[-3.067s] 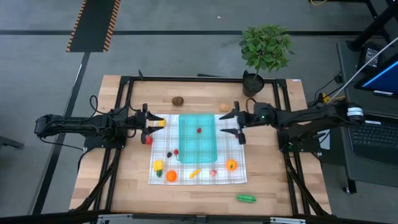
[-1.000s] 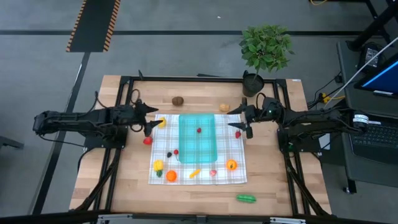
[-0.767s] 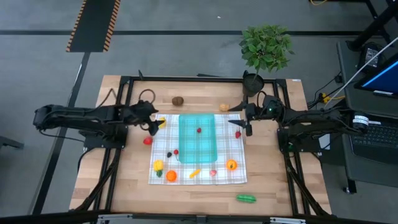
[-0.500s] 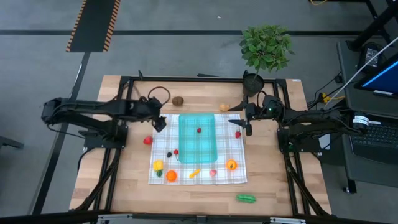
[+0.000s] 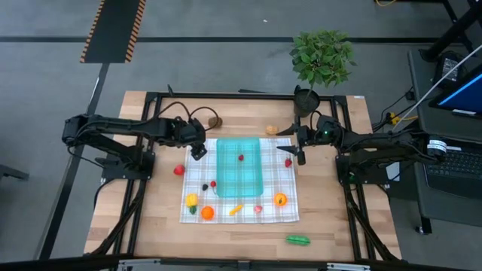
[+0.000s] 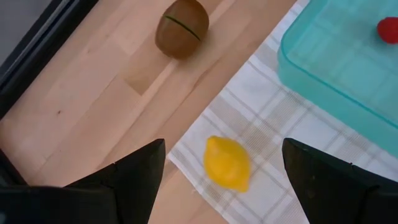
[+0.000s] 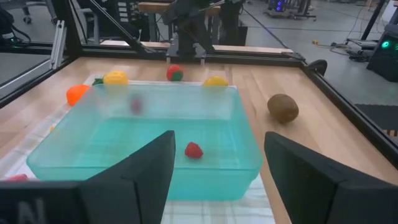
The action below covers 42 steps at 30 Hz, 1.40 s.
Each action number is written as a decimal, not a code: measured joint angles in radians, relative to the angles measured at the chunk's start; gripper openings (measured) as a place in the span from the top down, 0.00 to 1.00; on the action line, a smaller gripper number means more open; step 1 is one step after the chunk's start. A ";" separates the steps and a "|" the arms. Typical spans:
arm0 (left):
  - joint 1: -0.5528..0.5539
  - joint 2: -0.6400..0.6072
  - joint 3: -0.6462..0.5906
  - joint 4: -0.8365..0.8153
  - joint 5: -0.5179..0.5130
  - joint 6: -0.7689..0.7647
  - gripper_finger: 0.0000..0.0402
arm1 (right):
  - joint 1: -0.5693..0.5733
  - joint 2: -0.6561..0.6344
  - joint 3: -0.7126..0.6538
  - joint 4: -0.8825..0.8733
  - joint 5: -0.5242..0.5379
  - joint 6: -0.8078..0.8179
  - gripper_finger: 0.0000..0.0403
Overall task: Pick and placing Produce into tupperware
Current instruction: Put the lemon into the blue bin
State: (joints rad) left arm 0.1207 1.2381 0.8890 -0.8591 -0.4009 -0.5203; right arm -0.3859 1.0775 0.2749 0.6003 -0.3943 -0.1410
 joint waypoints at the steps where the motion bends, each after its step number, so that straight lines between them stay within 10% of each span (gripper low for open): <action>1: 0.000 0.000 0.000 -0.002 0.000 0.003 0.22 | 0.000 0.000 0.000 0.000 0.000 0.000 0.38; 25: 0.000 0.000 0.000 0.014 0.002 -0.007 0.22 | 0.000 0.000 0.000 0.000 0.000 0.000 0.38; 42: 0.001 0.000 -0.027 -0.090 0.009 -0.416 0.22 | 0.000 0.000 0.000 0.000 0.000 0.006 0.38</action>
State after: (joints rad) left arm 0.1221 1.2377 0.8621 -0.9495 -0.3923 -0.9364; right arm -0.3855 1.0779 0.2749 0.6006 -0.3943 -0.1352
